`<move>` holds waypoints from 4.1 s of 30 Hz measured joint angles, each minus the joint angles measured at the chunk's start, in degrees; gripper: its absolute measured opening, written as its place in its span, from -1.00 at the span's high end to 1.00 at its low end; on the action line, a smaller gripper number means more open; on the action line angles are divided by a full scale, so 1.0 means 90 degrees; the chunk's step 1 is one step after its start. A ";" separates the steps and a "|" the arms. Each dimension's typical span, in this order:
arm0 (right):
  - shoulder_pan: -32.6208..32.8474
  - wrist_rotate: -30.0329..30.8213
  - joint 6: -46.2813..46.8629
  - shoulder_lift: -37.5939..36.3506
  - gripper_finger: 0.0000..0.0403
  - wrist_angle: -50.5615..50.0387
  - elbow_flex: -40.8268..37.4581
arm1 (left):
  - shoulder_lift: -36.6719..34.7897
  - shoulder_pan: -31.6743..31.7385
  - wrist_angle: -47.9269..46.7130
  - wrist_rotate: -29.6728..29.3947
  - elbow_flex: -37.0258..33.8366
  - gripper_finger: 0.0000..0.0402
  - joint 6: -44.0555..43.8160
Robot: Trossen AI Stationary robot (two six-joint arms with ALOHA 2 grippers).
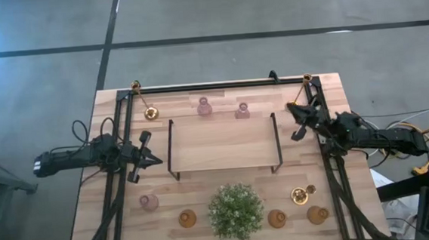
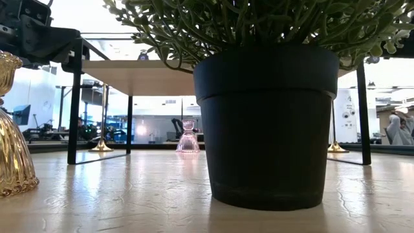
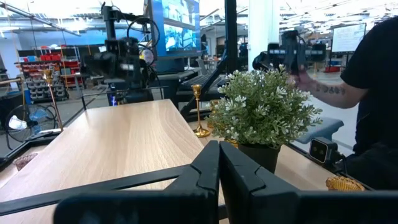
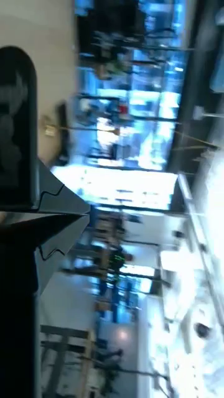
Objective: Pick & Place candle stick holders
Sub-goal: Put the top right pink vase on the shelf
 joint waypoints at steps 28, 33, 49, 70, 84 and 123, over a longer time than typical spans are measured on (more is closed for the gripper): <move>-0.1612 -0.1271 0.0606 0.6359 0.14 -0.7609 0.7495 | 0.0000 0.0000 -0.0002 0.0000 0.0002 0.94 -0.0002; -0.2225 -0.2529 0.0487 0.7425 0.11 -0.8400 0.8072 | 0.0000 -0.0001 -0.0002 0.0002 0.0002 0.94 -0.0002; -0.2453 -0.2848 -0.0158 0.9444 0.25 -0.8643 0.8722 | 0.0000 -0.0002 -0.0002 0.0000 0.0002 0.94 -0.0002; -0.2680 -0.2784 0.0020 0.9843 0.28 -0.8470 0.9052 | 0.0000 -0.0002 -0.0002 0.0001 0.0001 0.94 -0.0002; -0.2833 -0.3162 0.0201 1.0571 0.32 -0.8880 0.9042 | -0.0001 -0.0001 -0.0002 0.0000 0.0002 0.94 -0.0002; -0.2861 -0.2578 -0.0462 1.0265 0.89 -0.9241 0.9627 | -0.0001 -0.0002 -0.0002 0.0001 0.0001 0.94 -0.0002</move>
